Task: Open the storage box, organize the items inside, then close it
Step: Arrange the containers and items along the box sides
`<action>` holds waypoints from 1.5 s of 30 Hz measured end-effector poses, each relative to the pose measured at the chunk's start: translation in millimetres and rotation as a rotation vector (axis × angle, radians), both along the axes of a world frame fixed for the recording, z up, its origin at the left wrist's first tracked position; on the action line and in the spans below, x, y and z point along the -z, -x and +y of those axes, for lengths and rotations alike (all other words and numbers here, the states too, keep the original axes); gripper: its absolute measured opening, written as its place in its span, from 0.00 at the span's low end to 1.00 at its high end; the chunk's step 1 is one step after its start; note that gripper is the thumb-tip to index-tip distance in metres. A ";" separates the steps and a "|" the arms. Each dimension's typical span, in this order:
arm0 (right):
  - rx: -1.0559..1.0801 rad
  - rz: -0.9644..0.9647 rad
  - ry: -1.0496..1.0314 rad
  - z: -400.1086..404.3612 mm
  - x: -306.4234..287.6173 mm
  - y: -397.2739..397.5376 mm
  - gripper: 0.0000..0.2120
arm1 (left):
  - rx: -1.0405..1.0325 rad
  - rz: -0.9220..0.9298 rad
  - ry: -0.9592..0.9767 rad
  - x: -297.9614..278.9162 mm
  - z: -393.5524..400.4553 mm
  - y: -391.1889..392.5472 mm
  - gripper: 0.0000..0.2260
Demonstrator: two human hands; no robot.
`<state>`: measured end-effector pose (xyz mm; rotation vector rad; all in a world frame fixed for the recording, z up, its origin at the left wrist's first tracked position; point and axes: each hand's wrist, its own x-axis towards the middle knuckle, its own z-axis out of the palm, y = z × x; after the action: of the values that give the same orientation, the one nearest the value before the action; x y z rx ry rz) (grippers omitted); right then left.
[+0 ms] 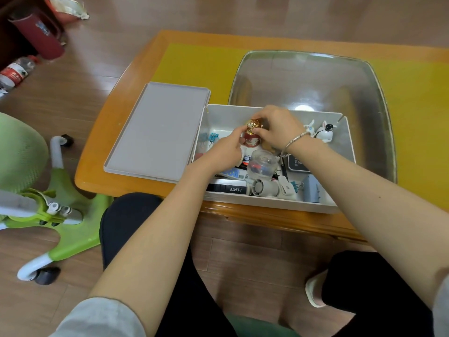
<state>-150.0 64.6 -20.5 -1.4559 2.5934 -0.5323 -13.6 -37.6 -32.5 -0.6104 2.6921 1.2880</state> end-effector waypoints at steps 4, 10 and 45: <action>0.042 -0.018 0.023 13.9 -3.4 6.4 0.16 | 0.012 -0.008 0.008 2.3 -2.0 2.2 0.26; 0.075 0.215 -0.132 41.9 2.0 14.5 0.20 | 0.017 0.017 0.000 5.0 -6.4 3.9 0.26; -0.003 0.161 -0.145 -1.7 8.6 -10.0 0.21 | -0.287 0.219 0.091 2.4 -29.9 16.6 0.14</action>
<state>-140.1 62.9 -29.0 -1.5119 2.6846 -0.2291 -30.2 -67.6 -34.9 -0.9496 2.9379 1.3731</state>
